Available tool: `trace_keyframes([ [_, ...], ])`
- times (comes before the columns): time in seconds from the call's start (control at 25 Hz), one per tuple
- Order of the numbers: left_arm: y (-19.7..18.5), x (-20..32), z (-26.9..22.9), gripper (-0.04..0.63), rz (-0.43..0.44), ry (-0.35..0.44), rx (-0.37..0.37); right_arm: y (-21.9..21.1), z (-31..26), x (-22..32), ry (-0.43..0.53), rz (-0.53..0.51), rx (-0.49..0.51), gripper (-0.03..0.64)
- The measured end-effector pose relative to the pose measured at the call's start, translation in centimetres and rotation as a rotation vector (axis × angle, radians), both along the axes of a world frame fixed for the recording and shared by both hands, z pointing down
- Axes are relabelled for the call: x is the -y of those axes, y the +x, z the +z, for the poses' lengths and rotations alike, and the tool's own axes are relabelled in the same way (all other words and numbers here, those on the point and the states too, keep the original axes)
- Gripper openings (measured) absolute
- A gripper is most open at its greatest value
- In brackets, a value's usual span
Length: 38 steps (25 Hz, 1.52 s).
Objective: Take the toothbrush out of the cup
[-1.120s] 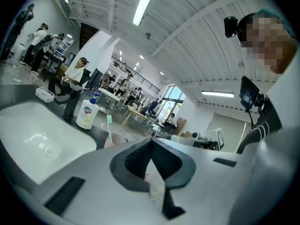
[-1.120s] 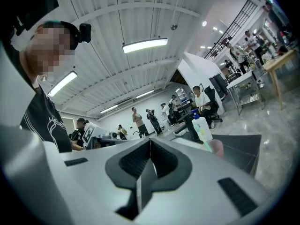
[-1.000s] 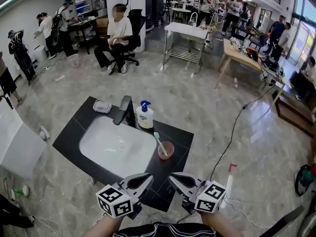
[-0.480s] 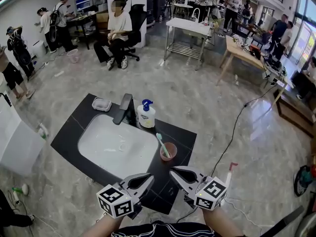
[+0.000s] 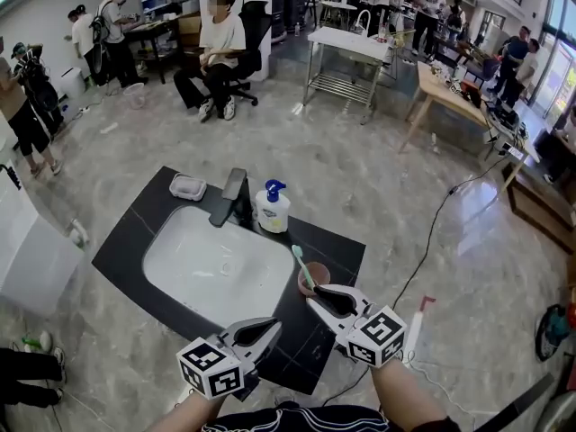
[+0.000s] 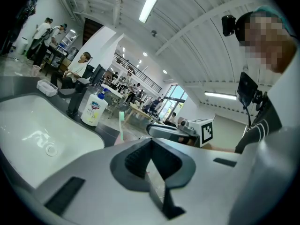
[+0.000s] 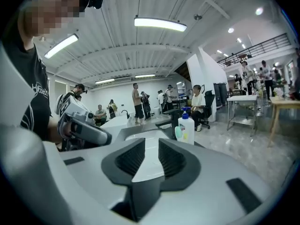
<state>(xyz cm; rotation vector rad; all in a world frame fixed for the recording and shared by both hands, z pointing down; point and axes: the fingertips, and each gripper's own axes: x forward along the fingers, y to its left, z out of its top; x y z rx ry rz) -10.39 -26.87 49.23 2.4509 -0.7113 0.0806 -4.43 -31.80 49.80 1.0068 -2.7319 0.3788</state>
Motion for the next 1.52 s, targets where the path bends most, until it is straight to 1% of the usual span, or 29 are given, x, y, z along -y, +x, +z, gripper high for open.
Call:
trace_keyframes([
  [0.2, -0.6, 0.0, 0.2, 0.005, -0.011, -0.011, -0.004, -0.2, 0.9, 2.2, 0.018, -0.002, -0.104, 0.116],
  [0.32, -0.9, 0.1, 0.4, 0.005, -0.019, -0.015, -0.004, 0.0, 1.6, 3.8, 0.016, 0.011, -0.149, 0.157],
  [0.44, -1.1, 0.1, 0.5, 0.005, -0.022, -0.016, -0.001, 0.0, 2.9, 5.4, 0.015, 0.017, -0.218, 0.184],
  [0.52, -1.3, 0.1, 0.7, 0.005, -0.024, -0.018, -0.001, 0.1, 3.9, 6.3, 0.007, 0.022, -0.253, 0.184],
  [0.72, -1.8, 0.2, 1.0, 0.005, -0.041, -0.030, 0.003, 0.0, 5.8, 8.0, -0.045, 0.021, -0.286, 0.184],
  [0.92, -2.2, 0.3, 1.1, 0.005, -0.058, -0.040, 0.004, -0.2, 6.9, 8.7, -0.078, 0.003, -0.360, 0.183],
  [1.0, -2.2, 0.3, 1.2, 0.005, -0.062, -0.042, 0.004, -0.2, 7.2, 8.7, -0.092, -0.003, -0.369, 0.183],
  [1.12, -2.2, 0.3, 1.1, 0.005, -0.065, -0.039, 0.004, -0.2, 7.2, 8.9, -0.101, -0.013, -0.377, 0.181],
  [1.24, -2.3, 0.3, 1.2, 0.005, -0.067, -0.038, 0.004, -0.3, 7.2, 9.0, -0.091, -0.024, -0.411, 0.179],
  [1.32, -2.3, 0.4, 1.2, 0.005, -0.067, -0.037, 0.003, -0.4, 7.1, 9.1, -0.090, -0.026, -0.414, 0.175],
  [1.52, -2.4, 0.6, 1.2, 0.005, -0.068, -0.035, -0.002, -0.6, 7.3, 9.3, -0.103, -0.032, -0.424, 0.101],
])
